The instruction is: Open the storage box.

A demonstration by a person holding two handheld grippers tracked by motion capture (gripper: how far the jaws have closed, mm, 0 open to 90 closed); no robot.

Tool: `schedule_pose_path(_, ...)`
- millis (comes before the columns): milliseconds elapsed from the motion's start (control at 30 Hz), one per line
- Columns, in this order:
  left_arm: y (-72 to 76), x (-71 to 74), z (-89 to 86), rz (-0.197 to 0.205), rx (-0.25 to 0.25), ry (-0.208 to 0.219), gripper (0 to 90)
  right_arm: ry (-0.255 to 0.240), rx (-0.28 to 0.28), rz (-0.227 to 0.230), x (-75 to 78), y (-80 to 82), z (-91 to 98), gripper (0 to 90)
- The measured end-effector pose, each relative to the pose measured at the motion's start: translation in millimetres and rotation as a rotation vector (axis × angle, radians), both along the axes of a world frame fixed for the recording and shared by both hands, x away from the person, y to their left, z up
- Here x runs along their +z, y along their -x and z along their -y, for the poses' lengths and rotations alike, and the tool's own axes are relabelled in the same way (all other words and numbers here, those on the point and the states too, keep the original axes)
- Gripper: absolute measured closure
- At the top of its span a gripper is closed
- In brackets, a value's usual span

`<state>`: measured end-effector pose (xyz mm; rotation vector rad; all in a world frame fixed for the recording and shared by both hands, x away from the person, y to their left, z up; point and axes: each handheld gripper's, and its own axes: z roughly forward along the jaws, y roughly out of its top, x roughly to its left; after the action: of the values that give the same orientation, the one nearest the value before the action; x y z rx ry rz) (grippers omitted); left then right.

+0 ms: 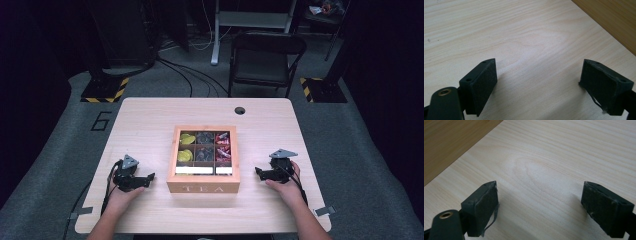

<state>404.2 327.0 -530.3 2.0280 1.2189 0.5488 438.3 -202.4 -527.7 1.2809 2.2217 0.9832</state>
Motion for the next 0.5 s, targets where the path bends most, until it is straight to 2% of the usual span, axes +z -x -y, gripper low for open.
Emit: schedule_pose_path(500, -0.1, -0.1, 0.3, 0.001, 0.004, 0.002, 13.9, 0.003, 0.005, 0.006, 0.0, 1.4, -0.3, 14.0)
